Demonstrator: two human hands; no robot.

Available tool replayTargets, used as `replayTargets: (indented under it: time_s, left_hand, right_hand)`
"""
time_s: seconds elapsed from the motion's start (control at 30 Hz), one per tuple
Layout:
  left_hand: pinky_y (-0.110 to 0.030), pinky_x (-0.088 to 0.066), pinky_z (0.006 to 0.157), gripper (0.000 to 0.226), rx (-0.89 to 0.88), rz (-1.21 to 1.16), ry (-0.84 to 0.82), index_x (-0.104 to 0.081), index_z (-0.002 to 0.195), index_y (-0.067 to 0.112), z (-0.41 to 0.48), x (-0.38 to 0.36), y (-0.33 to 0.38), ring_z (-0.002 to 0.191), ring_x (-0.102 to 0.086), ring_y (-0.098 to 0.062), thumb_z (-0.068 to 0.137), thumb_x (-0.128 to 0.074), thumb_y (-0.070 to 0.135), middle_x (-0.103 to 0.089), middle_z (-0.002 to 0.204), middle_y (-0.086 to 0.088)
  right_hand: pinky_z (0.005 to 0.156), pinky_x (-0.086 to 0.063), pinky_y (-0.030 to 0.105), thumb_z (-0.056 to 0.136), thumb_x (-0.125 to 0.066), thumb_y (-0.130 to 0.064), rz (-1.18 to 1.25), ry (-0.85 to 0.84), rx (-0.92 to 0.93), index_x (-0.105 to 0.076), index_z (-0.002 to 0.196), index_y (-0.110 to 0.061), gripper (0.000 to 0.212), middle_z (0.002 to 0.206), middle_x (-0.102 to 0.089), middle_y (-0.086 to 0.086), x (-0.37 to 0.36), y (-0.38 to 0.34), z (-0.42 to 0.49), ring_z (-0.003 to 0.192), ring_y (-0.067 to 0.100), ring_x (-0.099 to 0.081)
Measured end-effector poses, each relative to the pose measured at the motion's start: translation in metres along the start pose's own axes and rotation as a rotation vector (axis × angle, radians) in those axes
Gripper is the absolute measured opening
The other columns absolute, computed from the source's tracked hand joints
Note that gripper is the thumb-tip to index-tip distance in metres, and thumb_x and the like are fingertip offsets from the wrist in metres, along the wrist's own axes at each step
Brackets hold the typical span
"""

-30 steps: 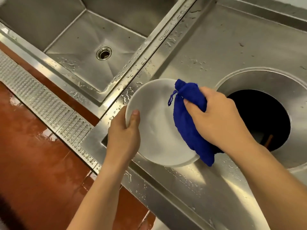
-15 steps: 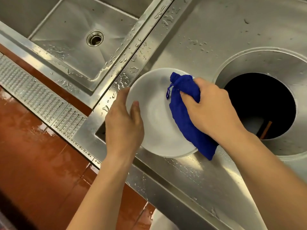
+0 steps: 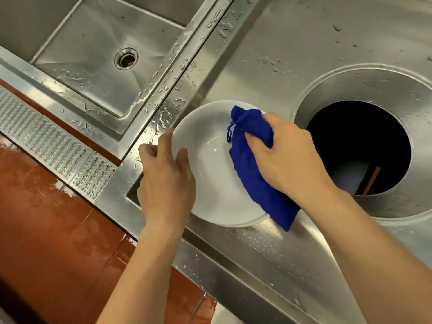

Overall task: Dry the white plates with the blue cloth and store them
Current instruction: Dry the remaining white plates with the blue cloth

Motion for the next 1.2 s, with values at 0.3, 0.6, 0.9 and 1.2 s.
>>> replayTargets:
  time_s: [0.3,0.6,0.9,1.2]
  left_hand:
    - [-0.028,-0.044,0.102,0.039,-0.211,-0.369,0.173,-0.066,0.122,0.017,-0.003,0.032,0.061,0.120,-0.056,-0.013,0.104,-0.048,0.047,-0.060,0.123,0.004]
    - [-0.039,-0.056,0.099,0.040,-0.320,-1.022,-0.140,-0.067,0.123,0.012,-0.035,0.035,0.171,0.117,-0.072,-0.026,0.101,-0.050,0.041,-0.073,0.125,-0.006]
    - [-0.014,-0.058,0.074,0.020,-0.608,-1.117,-0.477,-0.071,0.119,0.017,-0.116,0.009,0.375,0.095,-0.077,-0.004,0.105,-0.057,0.021,-0.082,0.107,0.011]
    - [-0.008,-0.056,0.071,0.021,-0.743,-1.054,-0.830,-0.070,0.118,0.024,-0.169,-0.086,0.520,0.096,-0.074,0.006,0.102,-0.057,0.025,-0.079,0.101,0.022]
  right_hand:
    - [0.049,-0.039,0.005,0.099,-0.058,-0.034,0.222,0.006,0.085,-0.053,0.079,-0.038,0.021,0.062,-0.061,-0.023,0.019,-0.008,-0.006,0.058,-0.010,-0.055]
    - [0.055,-0.044,0.016,0.098,-0.062,-0.035,0.550,0.202,0.181,-0.059,0.079,-0.036,0.019,0.066,-0.062,-0.016,0.127,-0.010,-0.037,0.058,0.003,-0.055]
    - [0.060,-0.057,0.026,0.100,-0.062,-0.036,0.584,0.560,0.220,-0.065,0.098,-0.036,0.004,0.083,-0.071,-0.010,0.315,0.043,-0.096,0.071,0.010,-0.066]
    - [0.060,-0.059,0.024,0.100,-0.059,-0.040,0.502,0.855,0.035,-0.066,0.101,-0.040,0.008,0.086,-0.073,-0.011,0.425,0.147,-0.112,0.075,0.010,-0.071]
Point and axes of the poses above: each hand's wrist, its own z-axis towards the middle knuckle, its own x-axis out of the back of the hand, y = z × x, the point moved 8 cm from there along z, towards the middle knuckle
